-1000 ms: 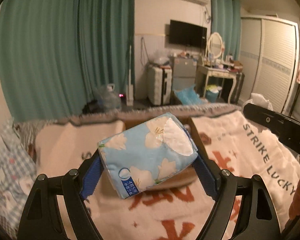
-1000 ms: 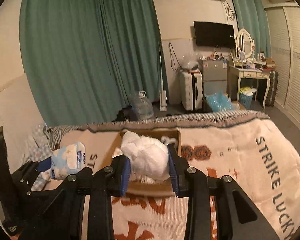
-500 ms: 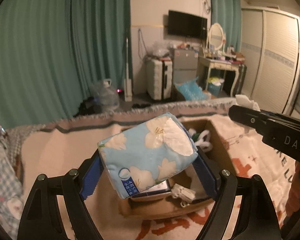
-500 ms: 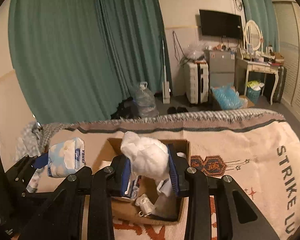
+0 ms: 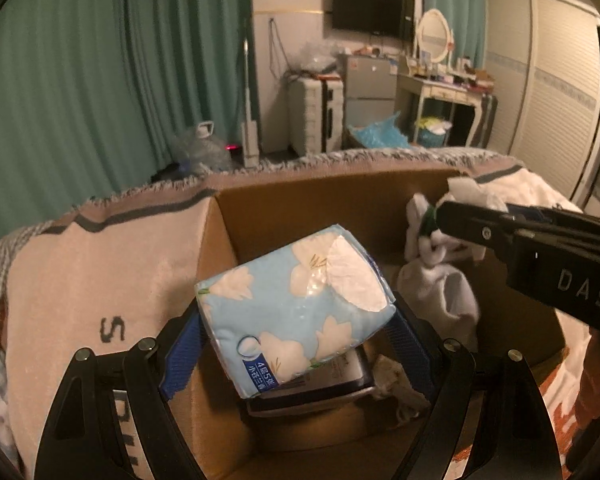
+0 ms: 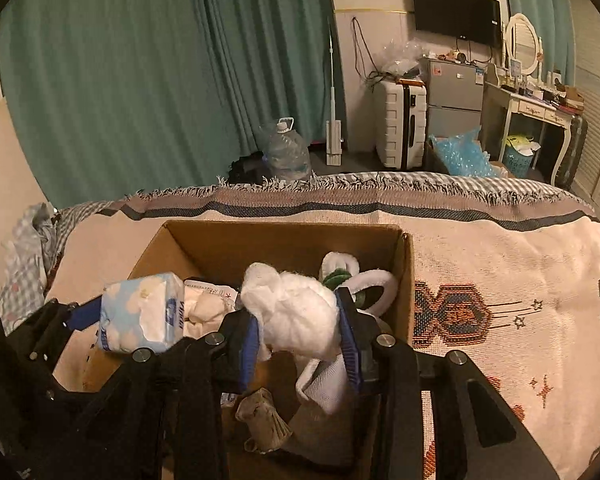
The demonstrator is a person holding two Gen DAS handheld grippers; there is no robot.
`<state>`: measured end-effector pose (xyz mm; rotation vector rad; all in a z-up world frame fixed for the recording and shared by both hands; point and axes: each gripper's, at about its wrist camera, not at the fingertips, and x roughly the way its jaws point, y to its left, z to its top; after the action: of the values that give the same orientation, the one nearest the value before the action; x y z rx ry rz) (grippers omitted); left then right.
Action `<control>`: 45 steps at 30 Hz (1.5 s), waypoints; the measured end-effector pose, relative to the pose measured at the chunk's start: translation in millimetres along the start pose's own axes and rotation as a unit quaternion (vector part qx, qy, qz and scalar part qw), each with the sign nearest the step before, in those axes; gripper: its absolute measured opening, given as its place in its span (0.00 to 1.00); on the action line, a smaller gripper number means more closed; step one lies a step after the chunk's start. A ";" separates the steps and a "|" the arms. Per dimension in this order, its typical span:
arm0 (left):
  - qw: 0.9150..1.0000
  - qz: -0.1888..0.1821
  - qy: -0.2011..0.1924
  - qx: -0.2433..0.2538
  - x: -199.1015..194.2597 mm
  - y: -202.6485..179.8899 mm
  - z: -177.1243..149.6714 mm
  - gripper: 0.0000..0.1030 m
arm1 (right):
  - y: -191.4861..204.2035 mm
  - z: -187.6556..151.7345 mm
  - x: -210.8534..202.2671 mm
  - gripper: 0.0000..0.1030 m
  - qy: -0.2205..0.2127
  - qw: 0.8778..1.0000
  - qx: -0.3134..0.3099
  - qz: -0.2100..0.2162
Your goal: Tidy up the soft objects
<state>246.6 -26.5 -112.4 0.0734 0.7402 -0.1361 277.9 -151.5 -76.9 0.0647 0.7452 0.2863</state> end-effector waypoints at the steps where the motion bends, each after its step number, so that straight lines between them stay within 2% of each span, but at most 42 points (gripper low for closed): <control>1: 1.000 -0.001 -0.001 0.002 0.4 0.8 -0.8 0.82 | -0.3 -0.4 0.2 0.37 -0.001 1.000 0.002 0.001; 3: 1.000 0.005 -0.004 0.007 -1.6 -1.7 -2.0 0.83 | -1.3 0.3 0.3 0.45 0.001 1.000 0.007 0.006; 5: 1.000 0.007 0.005 0.009 -1.5 -2.8 -1.4 0.85 | -2.9 2.8 -2.4 0.61 0.000 1.000 0.012 0.003; 8: 1.000 0.008 0.012 0.003 -6.6 -4.5 1.4 0.88 | -5.5 7.9 -16.4 0.74 -0.009 1.000 0.030 0.006; 15: 0.999 0.033 -0.022 0.022 -62.9 -17.1 27.2 0.89 | -1.1 28.6 -82.0 0.76 -0.051 0.998 0.041 0.000; 21: 0.996 0.023 -0.090 0.000 -155.1 -13.8 62.9 0.89 | 4.5 53.3 -179.0 0.76 -0.110 0.993 0.039 -0.005; 23: 0.993 0.019 -0.118 -0.002 -192.6 -13.7 74.7 0.89 | 9.0 59.1 -215.7 0.79 -0.134 0.990 0.037 0.003; 28: 0.980 0.025 -0.199 0.008 -291.2 -16.1 89.1 0.92 | 26.8 62.2 -313.3 0.84 -0.195 0.981 0.017 0.003; 33: 0.964 0.027 -0.263 0.017 -367.5 -18.7 78.9 0.95 | 42.0 49.3 -381.9 1.00 -0.237 0.971 -0.001 0.000; 36: 0.957 0.036 -0.289 0.016 -398.0 -17.5 66.5 0.96 | 49.7 38.2 -407.0 1.00 -0.252 0.968 -0.007 0.001; 39: 0.953 0.035 -0.302 -0.001 -414.1 -9.4 51.5 0.96 | 55.2 25.1 -420.8 1.00 -0.259 0.966 -0.020 -0.002; 43: 0.954 0.036 -0.299 -0.015 -409.7 -2.0 25.6 0.96 | 63.7 3.3 -417.3 1.00 -0.264 0.963 -0.039 -0.025; 45: 0.953 0.051 -0.298 -0.022 -398.4 1.4 15.8 0.96 | 64.4 -9.2 -405.5 1.00 -0.262 0.963 -0.047 -0.030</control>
<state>-33.5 11.9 168.8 0.0247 0.1339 -0.0363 -26.5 -203.4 193.9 0.0261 0.2062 0.2310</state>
